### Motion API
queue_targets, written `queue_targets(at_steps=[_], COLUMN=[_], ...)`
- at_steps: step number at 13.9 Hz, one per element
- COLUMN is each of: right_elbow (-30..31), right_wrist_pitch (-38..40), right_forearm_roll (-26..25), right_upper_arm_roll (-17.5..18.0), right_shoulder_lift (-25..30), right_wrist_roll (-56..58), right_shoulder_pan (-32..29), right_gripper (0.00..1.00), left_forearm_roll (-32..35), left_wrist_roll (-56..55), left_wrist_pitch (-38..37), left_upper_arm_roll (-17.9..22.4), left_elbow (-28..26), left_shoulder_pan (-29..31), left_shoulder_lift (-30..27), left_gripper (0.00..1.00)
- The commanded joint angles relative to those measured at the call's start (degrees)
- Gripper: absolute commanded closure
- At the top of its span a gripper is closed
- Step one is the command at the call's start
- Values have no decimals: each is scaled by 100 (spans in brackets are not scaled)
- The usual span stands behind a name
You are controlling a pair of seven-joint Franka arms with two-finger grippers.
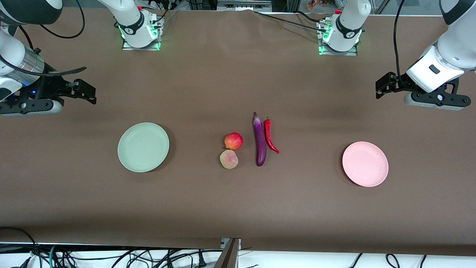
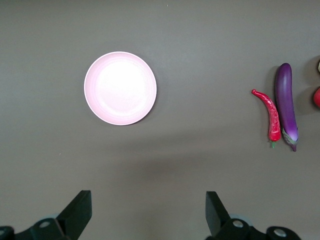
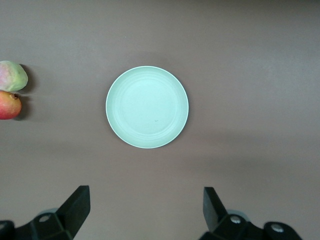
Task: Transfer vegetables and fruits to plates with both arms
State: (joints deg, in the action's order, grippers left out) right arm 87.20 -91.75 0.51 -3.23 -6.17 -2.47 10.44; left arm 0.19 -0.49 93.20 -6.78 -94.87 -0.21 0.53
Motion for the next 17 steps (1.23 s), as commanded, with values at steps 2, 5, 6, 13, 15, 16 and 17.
queue_targets(at_steps=[2,5,6,13,15,16,17], right_elbow=[7,-1,-1,-1,-1,-10,-19], right_wrist_pitch=[-10,-10,-10,-19,-19,-19,-27], right_forearm_roll=[-59,-59,-51,-42,-42,-33,-33], right_upper_arm_roll=[50,50,50,50,50,50,50], right_shoulder_lift=[99,99,90,90,90,90,90], right_wrist_roll=[-43,-43,-43,-43,-43,-43,-43], right_shoulder_pan=[-15,-7,-15,-15,-15,-15,-15], right_gripper=[0,0,0,0,0,0,0], left_forearm_roll=[-54,-54,-54,-54,-133,-133,-133], left_wrist_roll=[5,-12,-30,-12,5,14,5], left_wrist_pitch=[-153,-153,-153,-538,-855,-952,-962], left_upper_arm_roll=[-8,-8,-8,-69,-78,-156,-227], left_elbow=[206,206,206,197,197,205,197], left_shoulder_pan=[21,21,21,-14,-85,-155,-207], left_shoulder_lift=[96,96,96,227,491,631,763], left_gripper=[0,0,0,0,0,0,0])
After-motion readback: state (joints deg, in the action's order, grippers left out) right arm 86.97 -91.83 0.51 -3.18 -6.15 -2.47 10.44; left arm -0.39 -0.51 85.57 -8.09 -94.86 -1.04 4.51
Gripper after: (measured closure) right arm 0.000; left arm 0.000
